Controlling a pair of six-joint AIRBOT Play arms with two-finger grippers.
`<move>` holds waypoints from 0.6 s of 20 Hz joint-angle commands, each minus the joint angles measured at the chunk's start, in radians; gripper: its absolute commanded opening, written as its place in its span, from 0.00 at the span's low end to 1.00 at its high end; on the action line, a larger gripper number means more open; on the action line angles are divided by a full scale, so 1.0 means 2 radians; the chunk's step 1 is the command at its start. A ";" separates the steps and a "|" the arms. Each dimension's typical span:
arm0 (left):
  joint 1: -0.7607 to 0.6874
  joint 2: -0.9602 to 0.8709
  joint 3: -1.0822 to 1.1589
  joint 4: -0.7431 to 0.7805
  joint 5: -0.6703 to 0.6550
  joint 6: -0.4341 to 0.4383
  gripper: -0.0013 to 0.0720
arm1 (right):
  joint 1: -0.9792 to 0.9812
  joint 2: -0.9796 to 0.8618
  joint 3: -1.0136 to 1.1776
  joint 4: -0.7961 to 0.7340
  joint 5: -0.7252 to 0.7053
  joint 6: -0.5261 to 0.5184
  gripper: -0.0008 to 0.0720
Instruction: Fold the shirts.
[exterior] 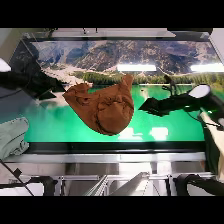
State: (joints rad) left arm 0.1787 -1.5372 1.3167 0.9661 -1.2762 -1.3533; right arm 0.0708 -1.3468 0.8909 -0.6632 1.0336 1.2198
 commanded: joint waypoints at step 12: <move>-0.009 -0.228 0.151 -0.066 0.041 0.065 0.20 | 0.068 -0.214 0.075 0.298 0.006 -0.180 0.13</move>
State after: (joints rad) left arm 0.1940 -1.9316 1.5303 0.8440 -1.1427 -1.2289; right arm 0.1898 -1.7515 0.9886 -0.1173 1.0306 0.8757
